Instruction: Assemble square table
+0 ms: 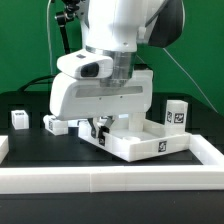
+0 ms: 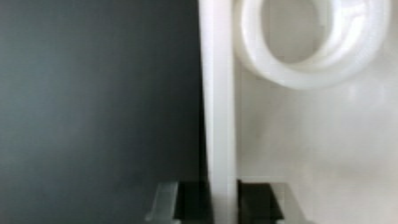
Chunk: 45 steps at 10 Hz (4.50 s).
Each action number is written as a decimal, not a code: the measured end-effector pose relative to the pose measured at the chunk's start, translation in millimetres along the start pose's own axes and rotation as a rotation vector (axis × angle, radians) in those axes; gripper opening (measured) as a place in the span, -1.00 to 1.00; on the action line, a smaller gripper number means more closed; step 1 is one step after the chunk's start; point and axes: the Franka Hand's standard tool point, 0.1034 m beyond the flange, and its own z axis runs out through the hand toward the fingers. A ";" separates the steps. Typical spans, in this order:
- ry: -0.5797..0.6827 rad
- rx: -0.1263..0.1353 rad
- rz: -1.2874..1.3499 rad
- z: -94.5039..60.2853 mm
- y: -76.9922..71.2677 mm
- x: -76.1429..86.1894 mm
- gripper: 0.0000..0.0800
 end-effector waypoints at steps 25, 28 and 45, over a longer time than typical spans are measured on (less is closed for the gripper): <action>-0.071 -0.144 -0.941 -21.6 19.2 118.9 -0.84; -0.072 -0.145 -0.948 -21.1 16.9 121.9 -0.84; -0.104 -0.182 -0.996 -43.5 2.0 143.0 0.57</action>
Offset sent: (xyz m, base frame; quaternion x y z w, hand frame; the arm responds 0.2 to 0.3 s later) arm 0.0000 0.0000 0.0000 0.0000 0.0000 0.0000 1.0000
